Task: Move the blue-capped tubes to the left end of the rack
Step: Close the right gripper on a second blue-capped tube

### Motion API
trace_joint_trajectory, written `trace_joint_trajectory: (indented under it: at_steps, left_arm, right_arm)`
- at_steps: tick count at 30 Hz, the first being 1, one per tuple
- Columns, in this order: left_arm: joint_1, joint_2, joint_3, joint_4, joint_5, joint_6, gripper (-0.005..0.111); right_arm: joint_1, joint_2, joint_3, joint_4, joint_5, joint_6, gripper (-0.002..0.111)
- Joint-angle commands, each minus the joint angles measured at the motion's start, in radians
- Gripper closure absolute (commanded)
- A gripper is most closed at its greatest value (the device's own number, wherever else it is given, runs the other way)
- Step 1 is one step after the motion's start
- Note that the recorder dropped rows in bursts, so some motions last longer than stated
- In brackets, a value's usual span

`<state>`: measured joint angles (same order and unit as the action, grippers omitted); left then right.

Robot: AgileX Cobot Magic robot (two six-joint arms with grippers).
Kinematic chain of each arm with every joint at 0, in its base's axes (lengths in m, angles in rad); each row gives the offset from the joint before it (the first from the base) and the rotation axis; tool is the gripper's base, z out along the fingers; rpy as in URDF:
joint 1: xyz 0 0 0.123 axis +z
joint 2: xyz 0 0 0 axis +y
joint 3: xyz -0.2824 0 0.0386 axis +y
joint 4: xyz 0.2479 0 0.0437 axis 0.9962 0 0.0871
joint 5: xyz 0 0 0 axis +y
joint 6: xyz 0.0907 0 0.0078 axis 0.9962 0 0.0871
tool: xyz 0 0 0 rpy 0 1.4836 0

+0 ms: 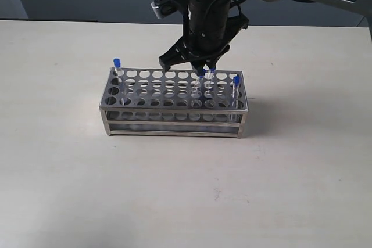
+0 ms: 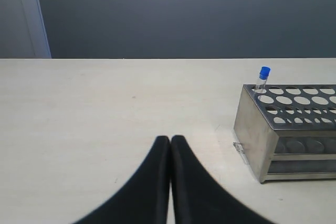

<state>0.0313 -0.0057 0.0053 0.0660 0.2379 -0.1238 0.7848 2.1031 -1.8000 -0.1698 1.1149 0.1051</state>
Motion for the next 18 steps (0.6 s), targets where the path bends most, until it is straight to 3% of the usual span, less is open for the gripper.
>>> trace_joint_trajectory:
  at_steps: [1, 11, 13, 16, 18]
  left_arm:
    - [-0.006, 0.006, -0.005, 0.002, -0.007, 0.001, 0.106]
    - [-0.006, 0.006, -0.005, 0.002, -0.007, 0.001, 0.106]
    - [-0.006, 0.006, -0.005, 0.002, -0.007, 0.001, 0.106]
    - [-0.006, 0.006, -0.005, 0.002, -0.007, 0.001, 0.106]
    - [-0.006, 0.006, -0.005, 0.002, -0.007, 0.001, 0.106]
  right_arm:
    - [-0.006, 0.009, 0.004, 0.02, -0.001, 0.0, 0.079]
    - [-0.006, 0.017, 0.004, 0.021, 0.01, 0.0, 0.08]
    - [-0.006, 0.017, 0.004, 0.013, 0.005, 0.0, 0.086]
    - [-0.006, 0.017, 0.004, 0.012, 0.003, -0.023, 0.109]
    - [-0.006, 0.017, 0.004, 0.012, 0.003, -0.032, 0.108]
